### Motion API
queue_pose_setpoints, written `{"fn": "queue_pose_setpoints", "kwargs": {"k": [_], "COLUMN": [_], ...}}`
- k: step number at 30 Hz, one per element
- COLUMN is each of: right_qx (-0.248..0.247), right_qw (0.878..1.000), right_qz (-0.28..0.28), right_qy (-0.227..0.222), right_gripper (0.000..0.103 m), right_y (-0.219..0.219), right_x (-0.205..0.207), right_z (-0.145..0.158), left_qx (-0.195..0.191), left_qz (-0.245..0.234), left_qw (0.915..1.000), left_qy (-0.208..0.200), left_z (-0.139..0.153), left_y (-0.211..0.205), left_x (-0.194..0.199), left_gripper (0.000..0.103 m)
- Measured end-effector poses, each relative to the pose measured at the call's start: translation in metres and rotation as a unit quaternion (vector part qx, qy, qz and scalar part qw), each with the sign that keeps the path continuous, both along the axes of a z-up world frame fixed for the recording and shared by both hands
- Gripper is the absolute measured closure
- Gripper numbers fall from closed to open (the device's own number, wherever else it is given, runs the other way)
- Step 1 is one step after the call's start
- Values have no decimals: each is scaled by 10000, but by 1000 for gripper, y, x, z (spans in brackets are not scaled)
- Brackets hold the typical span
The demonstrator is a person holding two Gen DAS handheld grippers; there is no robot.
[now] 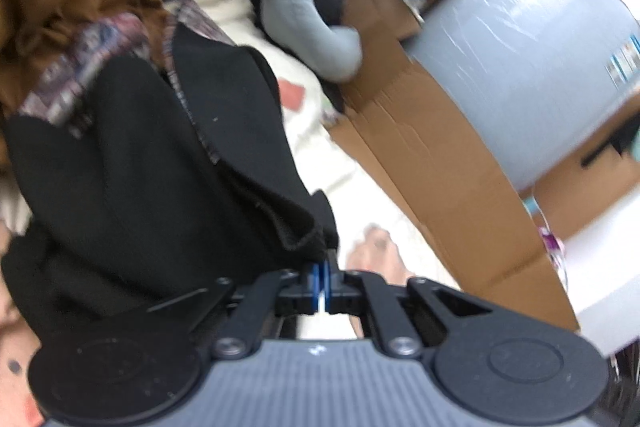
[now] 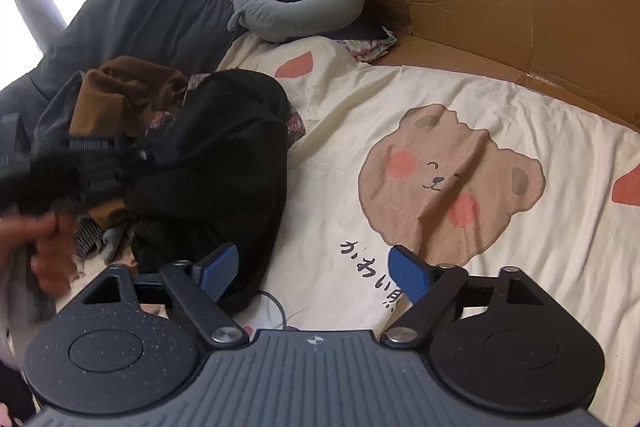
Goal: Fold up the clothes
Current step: 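Grasp the black garment edge with the right gripper while left holds it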
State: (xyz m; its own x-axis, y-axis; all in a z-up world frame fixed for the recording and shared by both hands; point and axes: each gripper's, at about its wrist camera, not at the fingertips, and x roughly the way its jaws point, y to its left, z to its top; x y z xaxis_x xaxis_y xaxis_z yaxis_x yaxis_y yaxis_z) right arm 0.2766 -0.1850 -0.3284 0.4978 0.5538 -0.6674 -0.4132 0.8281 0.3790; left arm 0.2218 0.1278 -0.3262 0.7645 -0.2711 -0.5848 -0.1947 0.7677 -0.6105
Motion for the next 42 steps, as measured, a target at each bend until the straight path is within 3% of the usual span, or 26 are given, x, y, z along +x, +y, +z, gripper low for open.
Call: {"fn": "queue_pose_setpoints", "kwargs": {"k": [3,8,22,26,30,32,34,39,42], "right_qx": [188,251,189,250,374,439,458,369,400], "right_qw": [9998,9992,9966,9931,9847,9825,9816,9846,9855], "right_qz": [-6,270,433,539,639,621,565,385,255], "right_qy": [113,161,668,1011,1576,1701,1763,1663,1627], "right_gripper": [18,18,21,24,44,61,88,94,95], "right_y": [-1,11,21,24,25,24,22,10,-3], "right_x": [2,-1,-9,-8,-8,-11,-13,-18,-19], "right_z": [8,18,-1,-15,-35,-43,-48,-49,-49], "left_qx": [215,143,313,317,323,312,267,253,162], "left_qz": [-504,-1036,-2011,-2176,-2331,-2407,-2497,-2513,-2357], "left_qw": [9985,9945,9787,9752,9715,9696,9673,9662,9696], "left_qy": [7,85,273,237,289,315,355,515,640], "left_z": [-3,-12,-35,-36,-40,-41,-43,-45,-44], "left_y": [-24,-55,-106,-115,-120,-121,-121,-120,-110], "left_x": [-3,-9,-32,-40,-46,-49,-49,-52,-53], "left_gripper": [101,101,101,101,101,101,101,99,89]}}
